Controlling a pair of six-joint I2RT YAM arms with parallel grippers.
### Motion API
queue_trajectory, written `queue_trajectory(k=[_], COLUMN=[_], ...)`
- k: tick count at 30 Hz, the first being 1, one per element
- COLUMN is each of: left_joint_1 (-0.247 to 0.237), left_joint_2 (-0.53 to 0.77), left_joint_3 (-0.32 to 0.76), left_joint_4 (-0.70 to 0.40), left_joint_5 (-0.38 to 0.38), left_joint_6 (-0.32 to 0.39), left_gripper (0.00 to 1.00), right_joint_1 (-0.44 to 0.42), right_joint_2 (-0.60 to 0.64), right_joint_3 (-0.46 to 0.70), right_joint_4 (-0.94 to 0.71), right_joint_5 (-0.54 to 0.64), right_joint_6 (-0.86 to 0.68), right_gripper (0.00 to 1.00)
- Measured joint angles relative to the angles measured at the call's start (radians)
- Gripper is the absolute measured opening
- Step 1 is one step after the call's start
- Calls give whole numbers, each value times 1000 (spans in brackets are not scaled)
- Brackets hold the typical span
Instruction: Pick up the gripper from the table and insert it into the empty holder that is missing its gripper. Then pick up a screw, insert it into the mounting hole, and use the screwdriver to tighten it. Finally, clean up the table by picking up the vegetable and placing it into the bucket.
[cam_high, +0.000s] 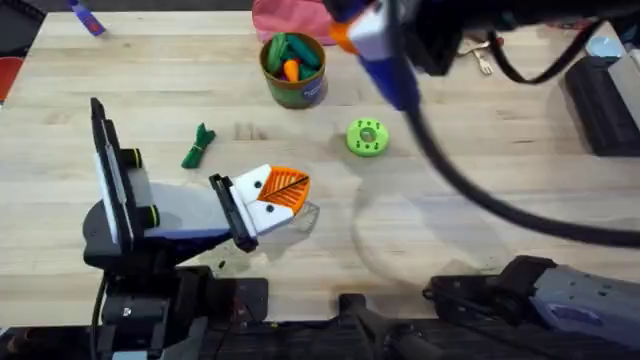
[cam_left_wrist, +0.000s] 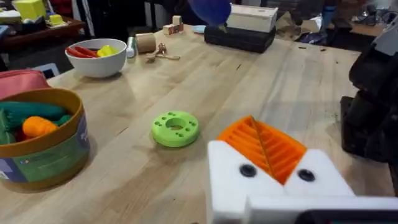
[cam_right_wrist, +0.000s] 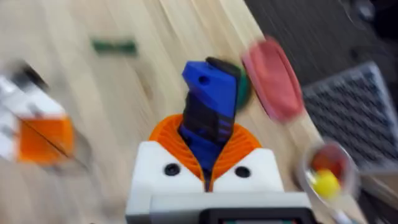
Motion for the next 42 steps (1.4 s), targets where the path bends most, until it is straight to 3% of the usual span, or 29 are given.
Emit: queue_trajectory(k=[10, 17, 22, 31, 36, 41, 42], left_joint_1=[0, 0, 0, 0, 0, 0, 0], left_joint_2=[0, 0, 0, 0, 0, 0, 0], left_joint_3=[0, 0, 0, 0, 0, 0, 0], left_joint_4=[0, 0, 0, 0, 0, 0, 0], left_joint_5=[0, 0, 0, 0, 0, 0, 0], left_joint_6=[0, 0, 0, 0, 0, 0, 0], left_gripper=[14, 14, 14, 14, 14, 14, 14], right_joint_1=[-66, -205, -312, -460, -504, -506, -505], right_joint_2=[15, 120, 161, 215, 251, 289, 291], right_joint_3=[0, 0, -60, -371, -490, -502, -502], right_joint_4=[-345, -396, -319, 43, 145, 162, 163], right_joint_5=[254, 307, 316, 312, 312, 283, 280], right_joint_6=[-359, -443, -484, -573, -627, -645, -643], right_gripper=[22, 22, 22, 22, 22, 26, 80])
